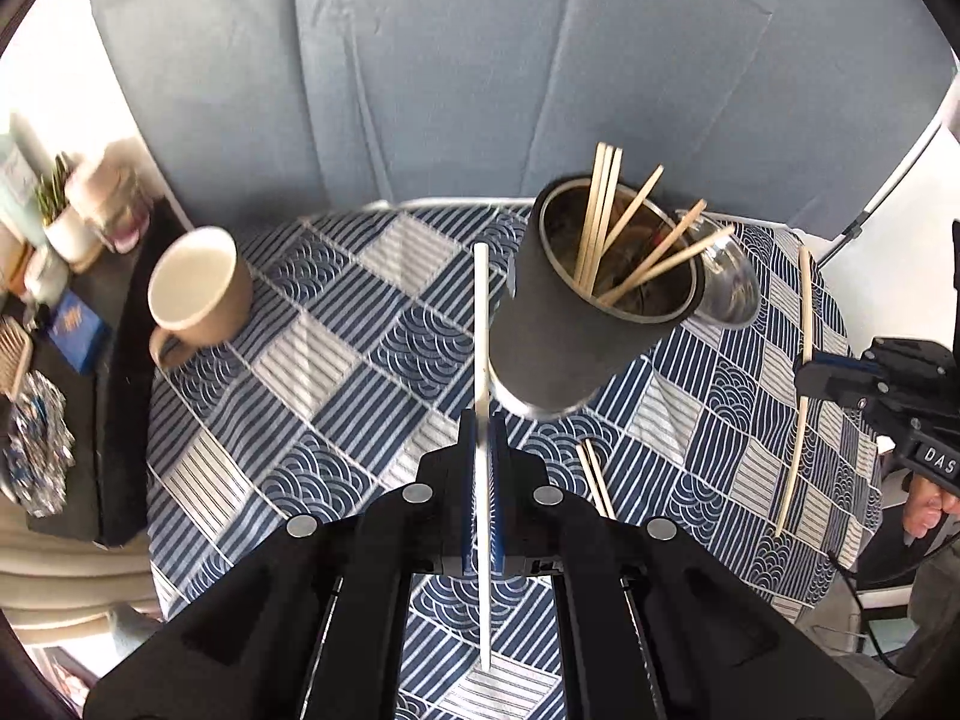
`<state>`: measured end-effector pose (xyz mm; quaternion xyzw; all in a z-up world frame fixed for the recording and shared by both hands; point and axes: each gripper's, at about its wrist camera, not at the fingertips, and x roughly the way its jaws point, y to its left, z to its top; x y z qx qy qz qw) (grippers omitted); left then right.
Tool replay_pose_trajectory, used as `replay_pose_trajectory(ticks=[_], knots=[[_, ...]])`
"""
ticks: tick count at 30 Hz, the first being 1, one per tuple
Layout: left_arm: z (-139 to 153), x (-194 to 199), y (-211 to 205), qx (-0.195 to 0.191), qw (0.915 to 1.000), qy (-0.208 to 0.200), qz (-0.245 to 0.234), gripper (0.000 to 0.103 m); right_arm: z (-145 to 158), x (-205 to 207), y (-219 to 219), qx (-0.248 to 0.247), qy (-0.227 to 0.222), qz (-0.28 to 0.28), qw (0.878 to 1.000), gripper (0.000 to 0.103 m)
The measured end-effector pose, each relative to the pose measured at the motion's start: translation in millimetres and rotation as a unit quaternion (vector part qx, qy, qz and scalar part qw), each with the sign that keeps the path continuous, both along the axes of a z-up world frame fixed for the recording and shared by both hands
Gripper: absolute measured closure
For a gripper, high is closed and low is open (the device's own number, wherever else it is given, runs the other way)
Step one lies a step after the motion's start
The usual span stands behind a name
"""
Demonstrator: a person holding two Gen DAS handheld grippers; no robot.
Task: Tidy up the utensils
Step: 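Lift both held chopsticks and carry them over the black holder, then lower both chopsticks into the black holder and open both grippers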
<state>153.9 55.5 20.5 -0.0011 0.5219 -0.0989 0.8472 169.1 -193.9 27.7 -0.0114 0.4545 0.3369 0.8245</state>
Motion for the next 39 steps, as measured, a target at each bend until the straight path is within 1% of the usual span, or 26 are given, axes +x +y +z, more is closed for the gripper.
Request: replay_pose_trajectory(ticks=[2,9,15,19,23,31,34,37,39], knots=[[11.3,3.5,-6.7,0.008,0.9999,-0.011,-0.005,0.099,10.2,3.9,-0.7,0.001,-0.014,0.002,1.0,0.099],[43.4,16.1,-27.1,0.008,0.9987,-0.046,-0.019,0.099,45.1,17.9,0.5,0.034,-0.053,-0.001,0.998,0.098],[62.3,29.4,-37.9,-0.001,0.9979,-0.062,-0.021,0.099,73.0,32.2,2.4,0.063,-0.081,-0.007,0.995,0.098],[72.3,40.1,-43.8,-0.005,0.9965,-0.081,-0.02,0.099,82.8,43.4,7.8,0.067,-0.095,-0.015,0.993,0.098],[78.5,50.8,-48.6,-0.022,0.9939,-0.105,-0.026,0.099,86.4,58.5,10.9,0.072,-0.102,-0.033,0.992,0.098],[80.8,74.9,-58.6,-0.036,0.986,-0.161,-0.026,0.099,82.3,92.7,14.6,0.099,-0.098,-0.063,0.988,0.098],[77.1,86.3,-61.5,-0.032,0.9846,-0.171,-0.019,0.099,79.0,105.5,15.9,0.112,-0.1,-0.069,0.986,0.098],[69.9,96.3,-61.3,-0.05,0.9836,-0.173,-0.017,0.099,71.5,116.6,18.1,0.111,-0.091,-0.074,0.987,0.098],[65.4,98.7,-60.5,-0.059,0.981,-0.185,-0.012,0.099,65.9,121.8,18.6,0.113,-0.085,-0.073,0.987,0.098]])
